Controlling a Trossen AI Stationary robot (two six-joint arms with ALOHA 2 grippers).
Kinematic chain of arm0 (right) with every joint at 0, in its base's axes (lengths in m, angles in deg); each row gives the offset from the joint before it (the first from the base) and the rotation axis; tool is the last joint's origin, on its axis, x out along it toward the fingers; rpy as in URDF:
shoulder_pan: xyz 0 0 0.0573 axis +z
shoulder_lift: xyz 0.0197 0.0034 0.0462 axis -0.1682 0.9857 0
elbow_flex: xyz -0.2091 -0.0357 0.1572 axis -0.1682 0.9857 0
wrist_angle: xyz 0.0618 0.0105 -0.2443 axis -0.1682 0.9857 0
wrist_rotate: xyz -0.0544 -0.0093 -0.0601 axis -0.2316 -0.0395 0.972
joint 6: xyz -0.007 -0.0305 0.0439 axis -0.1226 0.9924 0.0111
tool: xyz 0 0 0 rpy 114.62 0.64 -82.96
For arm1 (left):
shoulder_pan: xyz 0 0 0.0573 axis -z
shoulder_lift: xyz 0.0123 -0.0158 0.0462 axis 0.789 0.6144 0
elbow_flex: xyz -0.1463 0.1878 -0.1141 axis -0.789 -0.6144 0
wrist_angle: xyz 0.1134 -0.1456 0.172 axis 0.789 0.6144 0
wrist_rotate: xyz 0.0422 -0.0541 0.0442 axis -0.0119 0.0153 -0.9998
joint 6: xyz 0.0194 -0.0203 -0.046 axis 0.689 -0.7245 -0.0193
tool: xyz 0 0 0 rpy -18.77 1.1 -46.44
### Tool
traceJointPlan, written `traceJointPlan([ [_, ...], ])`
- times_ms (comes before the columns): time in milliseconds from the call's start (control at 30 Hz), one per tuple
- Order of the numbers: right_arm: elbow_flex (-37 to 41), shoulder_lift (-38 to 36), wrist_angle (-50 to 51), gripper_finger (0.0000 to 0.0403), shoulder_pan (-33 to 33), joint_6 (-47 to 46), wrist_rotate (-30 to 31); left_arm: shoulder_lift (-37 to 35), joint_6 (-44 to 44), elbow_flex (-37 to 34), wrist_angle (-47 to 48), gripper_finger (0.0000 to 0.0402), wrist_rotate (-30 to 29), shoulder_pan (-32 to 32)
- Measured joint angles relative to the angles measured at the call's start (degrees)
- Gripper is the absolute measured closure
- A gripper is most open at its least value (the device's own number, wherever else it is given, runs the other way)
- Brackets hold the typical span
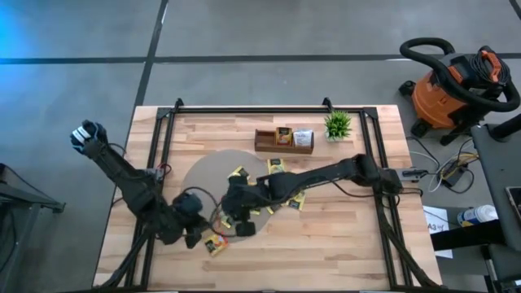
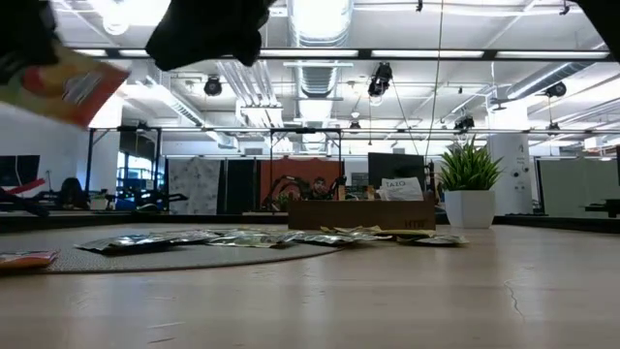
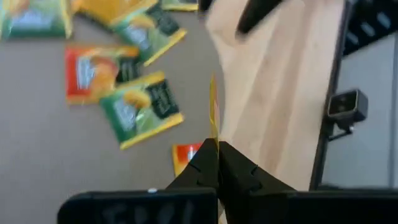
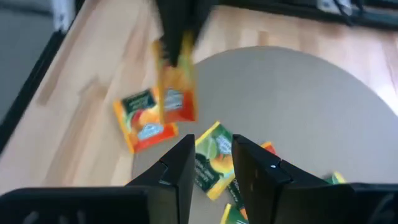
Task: Pick & Place Tea
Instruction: Put the red tea sachet into the middle compartment of the wooden organizer
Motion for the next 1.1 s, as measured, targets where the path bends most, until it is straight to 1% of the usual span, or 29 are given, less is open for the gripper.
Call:
traceJointPlan([
  [100,-0.87,0.02,-0.01,0.0292,0.74,1.74,-0.05,2.15,7.41,3.77,2.88,0.0401,1.53,-4.12],
  [200,-1.82,0.02,-0.05,0.0283,0.91,0.30,0.25,4.82,12.80,6.70,6.21,0.0401,3.20,-7.22],
  [333,-2.11,0.02,0.63,0.0270,1.09,-0.80,1.37,8.11,20.30,9.82,6.16,0.0401,4.95,-8.24],
  [433,-2.20,0.02,0.95,0.0262,1.19,-1.56,1.27,9.76,22.31,11.74,6.06,0.0401,4.59,-8.24],
  [667,-1.84,0.02,1.22,0.0256,1.61,-4.20,1.22,10.55,22.70,13.48,5.96,0.0401,0.37,-8.29],
  [733,-1.67,0.04,1.24,0.0263,1.63,-5.36,1.18,10.55,23.00,13.72,5.82,0.0401,0.00,-8.32],
  [833,-1.63,0.15,1.66,0.0285,1.57,-6.04,1.19,10.55,23.08,14.07,6.04,0.0401,-0.50,-8.32],
  [967,-1.63,0.15,2.72,0.0334,1.61,-6.17,1.19,10.55,22.93,14.15,5.66,0.0401,-0.48,-8.32],
  [1100,-1.61,0.20,3.71,0.0385,1.54,-6.15,1.26,10.55,20.36,14.15,5.66,0.0396,-0.47,-8.32],
])
